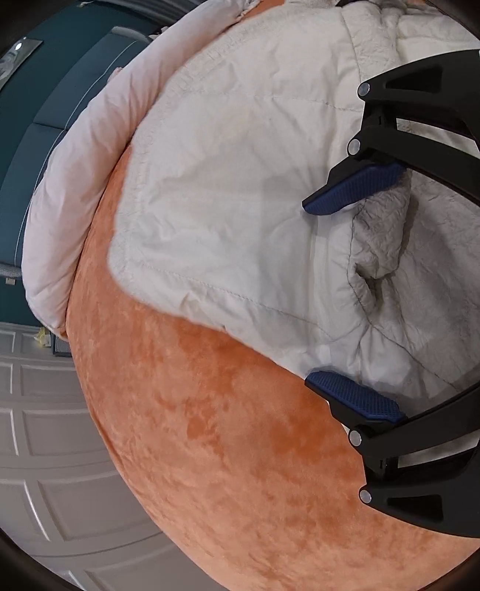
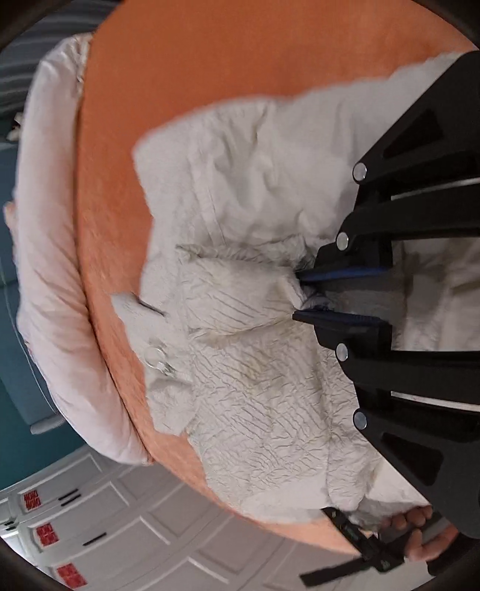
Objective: Fold large clothes
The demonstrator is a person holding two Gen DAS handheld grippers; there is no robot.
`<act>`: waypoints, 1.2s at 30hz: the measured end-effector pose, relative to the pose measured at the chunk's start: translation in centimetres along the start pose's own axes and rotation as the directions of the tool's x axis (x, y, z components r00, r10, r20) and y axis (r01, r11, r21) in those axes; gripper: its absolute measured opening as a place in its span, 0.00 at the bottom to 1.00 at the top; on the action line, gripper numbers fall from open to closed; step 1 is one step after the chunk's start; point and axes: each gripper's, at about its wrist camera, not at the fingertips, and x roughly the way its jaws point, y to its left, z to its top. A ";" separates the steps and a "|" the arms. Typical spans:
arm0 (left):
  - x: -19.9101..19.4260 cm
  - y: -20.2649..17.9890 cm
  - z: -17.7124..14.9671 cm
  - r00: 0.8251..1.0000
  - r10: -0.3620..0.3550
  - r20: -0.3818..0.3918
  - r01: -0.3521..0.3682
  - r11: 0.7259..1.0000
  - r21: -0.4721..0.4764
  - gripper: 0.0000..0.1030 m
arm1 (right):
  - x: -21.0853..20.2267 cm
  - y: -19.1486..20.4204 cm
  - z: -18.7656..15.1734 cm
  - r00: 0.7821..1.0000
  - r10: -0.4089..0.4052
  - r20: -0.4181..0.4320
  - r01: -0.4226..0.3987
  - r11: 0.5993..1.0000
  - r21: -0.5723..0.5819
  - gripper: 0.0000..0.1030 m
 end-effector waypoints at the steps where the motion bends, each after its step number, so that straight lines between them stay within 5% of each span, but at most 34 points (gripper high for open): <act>1: -0.8 0.2 0.1 1.000 -0.011 0.005 0.011 1.000 -0.008 0.79 | -1.0 0.1 -0.1 0.999 -0.017 0.028 0.017 1.000 -0.002 0.20; 5: -6.4 0.2 1.9 0.986 -0.077 0.147 0.079 0.997 -0.014 0.79 | -6.3 1.9 1.1 0.971 -0.063 0.229 0.079 0.995 -0.064 0.24; 8: -8.3 -1.8 4.5 0.965 -0.102 0.242 0.100 0.995 0.022 0.80 | -6.3 4.6 2.9 0.971 0.013 0.239 0.018 0.992 -0.126 0.24; 13: -4.0 -5.9 7.0 0.977 -0.080 0.200 0.060 0.993 0.102 0.81 | -0.7 9.1 3.5 0.988 0.051 0.145 -0.012 0.966 -0.259 0.23; 16: 0.4 -6.2 6.6 0.990 -0.019 0.142 0.003 0.993 0.114 0.80 | 3.2 7.3 2.3 0.997 0.004 0.074 0.012 0.977 -0.214 0.20; 19: 3.4 -5.0 5.4 0.991 0.015 0.129 -0.029 0.994 0.106 0.84 | 5.4 4.4 1.0 0.997 0.059 0.043 -0.053 0.992 -0.117 0.16; 23: 5.6 -3.1 5.0 0.997 -0.043 0.066 0.040 0.998 0.042 0.89 | 6.5 4.2 0.3 0.996 0.066 0.061 -0.058 0.991 -0.121 0.16; 31: 6.3 -3.5 4.0 0.996 -0.031 0.086 0.026 0.998 0.057 0.91 | 5.8 3.3 0.5 0.992 0.113 0.055 -0.108 0.990 -0.088 0.16; 36: 6.0 -3.3 3.8 0.995 -0.041 0.091 0.037 0.998 0.046 0.91 | 1.4 4.7 5.4 0.967 0.199 0.161 -0.190 0.979 -0.074 0.22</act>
